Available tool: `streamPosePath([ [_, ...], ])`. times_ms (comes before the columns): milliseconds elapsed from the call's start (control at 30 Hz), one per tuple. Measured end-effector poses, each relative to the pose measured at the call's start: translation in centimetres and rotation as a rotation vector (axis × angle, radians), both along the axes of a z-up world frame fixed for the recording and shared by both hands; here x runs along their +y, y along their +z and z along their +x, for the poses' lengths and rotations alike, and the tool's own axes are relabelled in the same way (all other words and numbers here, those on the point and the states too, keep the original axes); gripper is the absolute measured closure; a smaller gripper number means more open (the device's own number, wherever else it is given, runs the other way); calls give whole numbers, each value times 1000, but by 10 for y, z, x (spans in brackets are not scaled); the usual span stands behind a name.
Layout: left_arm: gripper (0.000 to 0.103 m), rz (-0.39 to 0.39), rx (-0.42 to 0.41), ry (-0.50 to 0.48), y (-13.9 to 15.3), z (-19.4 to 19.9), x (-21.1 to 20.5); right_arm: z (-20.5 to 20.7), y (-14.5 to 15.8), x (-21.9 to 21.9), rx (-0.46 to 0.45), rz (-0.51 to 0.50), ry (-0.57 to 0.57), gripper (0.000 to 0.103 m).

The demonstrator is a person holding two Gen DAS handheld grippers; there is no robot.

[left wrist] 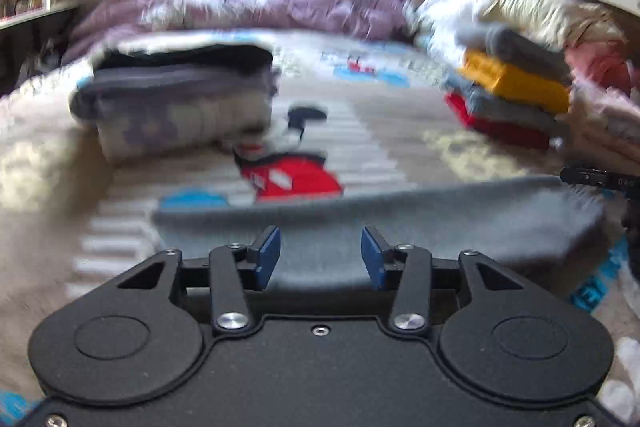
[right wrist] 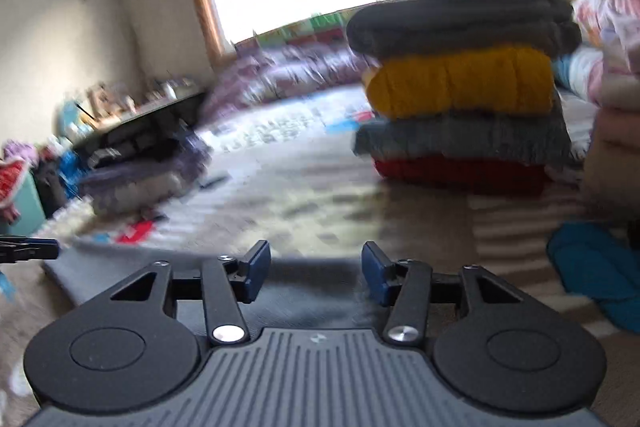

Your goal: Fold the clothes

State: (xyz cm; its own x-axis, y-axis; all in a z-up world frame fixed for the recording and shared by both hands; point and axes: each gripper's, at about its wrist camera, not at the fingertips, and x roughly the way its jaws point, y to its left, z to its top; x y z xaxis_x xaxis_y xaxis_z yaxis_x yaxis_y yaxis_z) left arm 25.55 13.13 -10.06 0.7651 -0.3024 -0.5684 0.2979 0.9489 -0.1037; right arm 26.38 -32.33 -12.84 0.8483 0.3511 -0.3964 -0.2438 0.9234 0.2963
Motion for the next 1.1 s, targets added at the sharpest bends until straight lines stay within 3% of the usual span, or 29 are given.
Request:
streamPosePath([
  [133, 58, 23, 26, 39, -12, 6, -3, 10, -12, -1, 77, 1, -3, 48],
  [267, 58, -92, -3, 126, 4, -7, 18, 2, -10, -3, 37, 20, -13, 48],
  [333, 52, -149, -18, 170, 11, -13, 28, -4, -5, -8, 6, 50, -23, 47],
  [433, 39, -320, 2, 269, 16, -26, 53, -11, -2, -17, 6, 90, -57, 44],
  [567, 38, -564, 99, 373, 3, -40, 76, -24, -1, -22, 23, 126, -75, 42],
  [667, 38, -672, 150, 410, -6, -45, 79, -34, -2, -21, 54, 132, -85, 41],
  [933, 38, -838, 186, 512, -28, -37, 85, -35, -15, -19, 142, 138, -110, 44],
  [1100, 44, -836, 171, 535, -32, -24, 82, -22, -25, -22, 176, 153, -133, 51],
])
